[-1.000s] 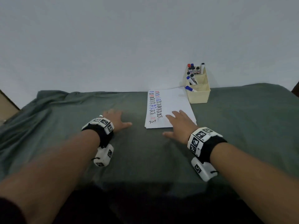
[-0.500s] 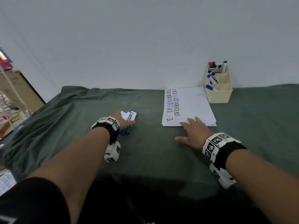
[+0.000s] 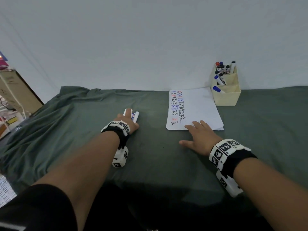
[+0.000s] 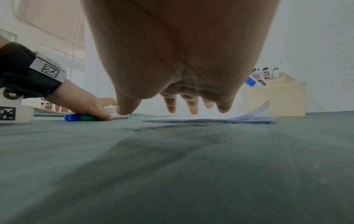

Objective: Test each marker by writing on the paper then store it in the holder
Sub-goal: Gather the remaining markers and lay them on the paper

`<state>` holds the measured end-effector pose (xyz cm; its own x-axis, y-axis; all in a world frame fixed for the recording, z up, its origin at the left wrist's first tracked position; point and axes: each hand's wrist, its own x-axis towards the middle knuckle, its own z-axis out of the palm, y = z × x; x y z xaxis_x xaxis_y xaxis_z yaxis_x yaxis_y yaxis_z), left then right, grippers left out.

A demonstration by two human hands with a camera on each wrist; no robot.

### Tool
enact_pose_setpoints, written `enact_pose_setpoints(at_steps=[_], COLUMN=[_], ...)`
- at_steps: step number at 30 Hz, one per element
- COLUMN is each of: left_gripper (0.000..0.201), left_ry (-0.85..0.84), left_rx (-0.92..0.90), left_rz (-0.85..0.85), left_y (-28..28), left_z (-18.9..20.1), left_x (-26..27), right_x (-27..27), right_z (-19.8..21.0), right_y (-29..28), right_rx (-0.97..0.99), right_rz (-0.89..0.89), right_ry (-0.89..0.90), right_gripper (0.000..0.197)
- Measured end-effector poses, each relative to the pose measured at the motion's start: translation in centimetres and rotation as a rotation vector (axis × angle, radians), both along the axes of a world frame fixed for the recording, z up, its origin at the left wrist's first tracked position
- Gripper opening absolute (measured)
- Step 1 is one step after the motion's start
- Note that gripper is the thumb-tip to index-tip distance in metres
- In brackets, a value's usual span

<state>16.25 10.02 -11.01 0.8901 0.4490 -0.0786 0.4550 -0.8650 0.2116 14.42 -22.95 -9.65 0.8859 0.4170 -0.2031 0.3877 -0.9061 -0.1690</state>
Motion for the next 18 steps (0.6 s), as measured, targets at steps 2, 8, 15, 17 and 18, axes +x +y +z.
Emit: enact_pose_setpoints(at_steps=[2, 8, 15, 17, 18], left_gripper=[0.071, 0.061, 0.075, 0.081, 0.082], left_ry=[-0.006, -0.03, -0.094, -0.103, -0.104], left_rx=[0.019, -0.006, -0.011, -0.031, -0.041], left_rz=[-0.011, -0.133, -0.172, -0.168, -0.166], left_y=[0.1, 1.5, 2.5, 2.6, 2.6], left_z=[0.0, 0.6, 0.8, 0.9, 1.0], left_x=[0.4, 0.5, -0.1, -0.3, -0.3], right_x=[-0.1, -0.4, -0.4, -0.3, -0.3], right_z=[0.1, 0.4, 0.6, 0.5, 0.4], right_y=[0.0, -0.1, -0.2, -0.2, -0.2], right_rx=[0.009, 0.009, -0.016, -0.03, -0.038], right_rz=[-0.003, -0.01, -0.01, 0.001, 0.007], right_ry=[0.002, 0.016, 0.029, 0.056, 0.075], right_gripper=[0.087, 0.087, 0.087, 0.088, 0.089])
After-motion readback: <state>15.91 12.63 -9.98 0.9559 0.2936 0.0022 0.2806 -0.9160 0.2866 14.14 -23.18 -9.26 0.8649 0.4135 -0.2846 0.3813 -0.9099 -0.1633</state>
